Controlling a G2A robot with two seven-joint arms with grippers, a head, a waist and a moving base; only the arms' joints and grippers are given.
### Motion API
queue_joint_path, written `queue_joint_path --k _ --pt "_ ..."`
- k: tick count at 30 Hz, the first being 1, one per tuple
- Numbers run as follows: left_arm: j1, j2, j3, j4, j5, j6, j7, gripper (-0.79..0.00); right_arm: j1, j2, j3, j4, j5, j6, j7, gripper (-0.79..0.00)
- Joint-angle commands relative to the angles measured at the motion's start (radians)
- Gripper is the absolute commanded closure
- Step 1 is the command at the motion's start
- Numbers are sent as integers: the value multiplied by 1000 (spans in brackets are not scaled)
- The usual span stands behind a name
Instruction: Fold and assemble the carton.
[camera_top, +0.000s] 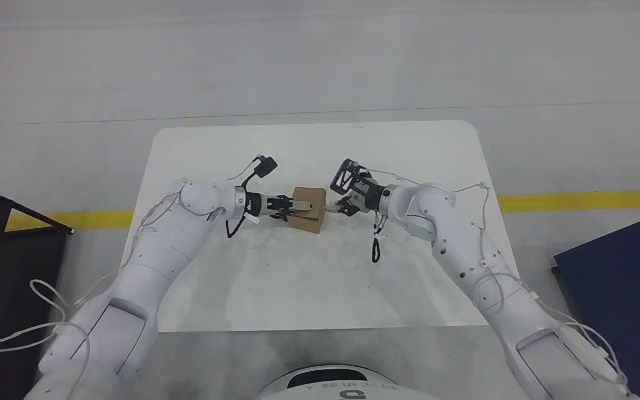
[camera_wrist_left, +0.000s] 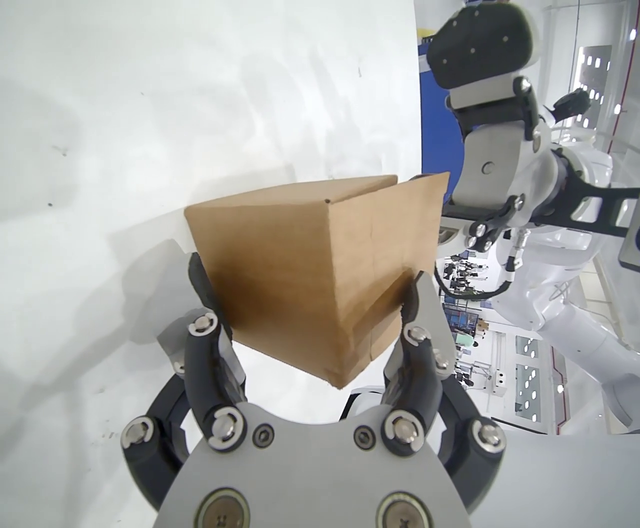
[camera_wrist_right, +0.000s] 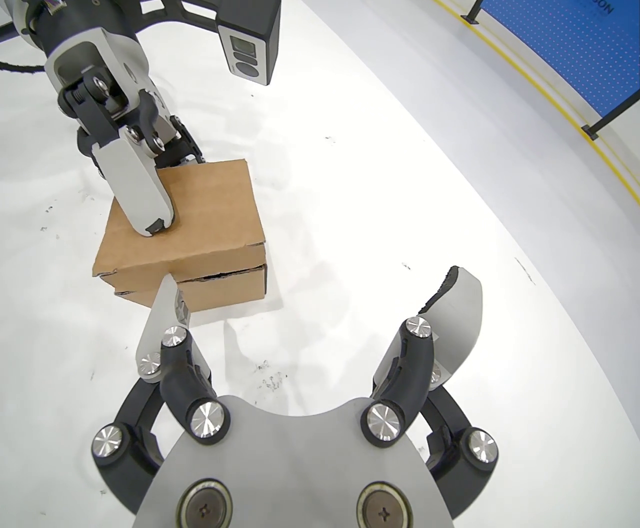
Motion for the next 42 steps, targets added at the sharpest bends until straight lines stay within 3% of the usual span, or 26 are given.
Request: queue_joint_path --k 1,7,17,42 --pt "-1 -1 2 2 1 2 0 -683 -10 4 12 -14 -7 4 7 -785" --pt "-3 -3 4 4 -4 -7 3 -668 -30 10 27 -42 -11 -1 21 -785" --pt "5 0 -5 -5 -13 -24 8 -767 -6 0 -3 -38 -7 -17 34 -785" --pt "6 3 -5 -3 -8 -9 1 -705 47 -25 -54 38 9 -25 37 -785"
